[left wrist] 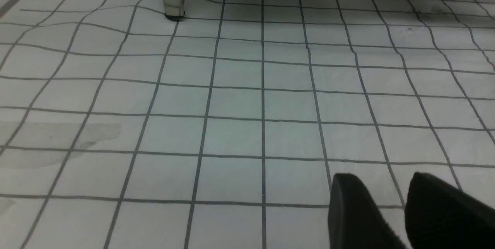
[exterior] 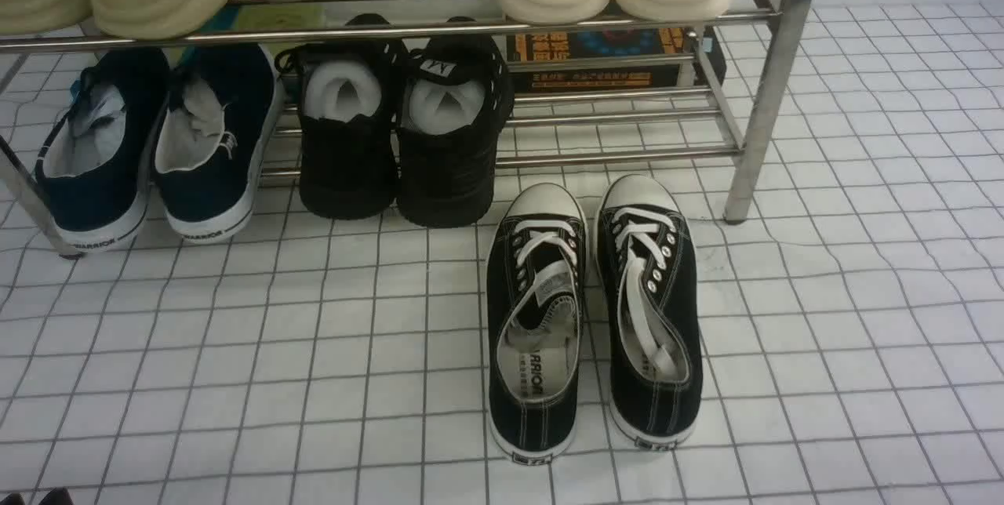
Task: Take the shoes off the shelf with your hand from the white checkered tablecloth.
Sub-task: 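Grasp the leftmost shoe on the bottom shelf of the shoe rack with the left gripper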
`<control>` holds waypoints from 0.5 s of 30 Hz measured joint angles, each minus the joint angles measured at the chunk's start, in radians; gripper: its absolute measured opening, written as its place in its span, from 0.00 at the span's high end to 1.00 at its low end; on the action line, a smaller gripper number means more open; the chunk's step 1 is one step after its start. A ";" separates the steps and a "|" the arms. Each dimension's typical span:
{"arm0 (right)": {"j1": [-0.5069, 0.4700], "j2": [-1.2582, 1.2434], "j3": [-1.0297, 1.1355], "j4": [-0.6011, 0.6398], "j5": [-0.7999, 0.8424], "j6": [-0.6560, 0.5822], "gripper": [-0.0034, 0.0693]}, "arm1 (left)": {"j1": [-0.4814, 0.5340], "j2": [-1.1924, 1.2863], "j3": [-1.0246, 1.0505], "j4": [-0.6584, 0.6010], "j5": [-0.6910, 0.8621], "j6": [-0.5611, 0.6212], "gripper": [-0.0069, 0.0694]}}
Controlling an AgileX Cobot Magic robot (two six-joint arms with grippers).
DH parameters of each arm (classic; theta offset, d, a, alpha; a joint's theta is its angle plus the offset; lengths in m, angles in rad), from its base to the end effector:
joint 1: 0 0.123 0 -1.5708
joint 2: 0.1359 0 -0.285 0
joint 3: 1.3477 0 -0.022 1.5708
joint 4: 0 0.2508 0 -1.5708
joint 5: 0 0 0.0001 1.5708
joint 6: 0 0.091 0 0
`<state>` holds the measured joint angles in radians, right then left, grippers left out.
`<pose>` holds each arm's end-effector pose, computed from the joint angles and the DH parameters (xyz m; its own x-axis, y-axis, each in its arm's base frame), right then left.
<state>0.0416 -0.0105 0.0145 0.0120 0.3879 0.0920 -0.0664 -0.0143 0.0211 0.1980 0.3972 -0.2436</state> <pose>0.0521 0.0026 0.1740 -0.3029 0.0904 -0.9487 -0.0148 0.9949 0.0995 0.0521 0.0035 0.1719 -0.3033 -0.0404 -0.9520 -0.0246 0.9991 -0.0346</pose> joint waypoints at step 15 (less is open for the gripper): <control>0.000 0.000 0.000 0.000 0.000 0.000 0.73 | 0.000 0.000 0.000 0.000 0.000 0.000 0.60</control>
<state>0.0416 -0.0105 0.0145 0.0120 0.3879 0.0920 -0.0664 -0.0143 0.0211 0.1980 0.3972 -0.2436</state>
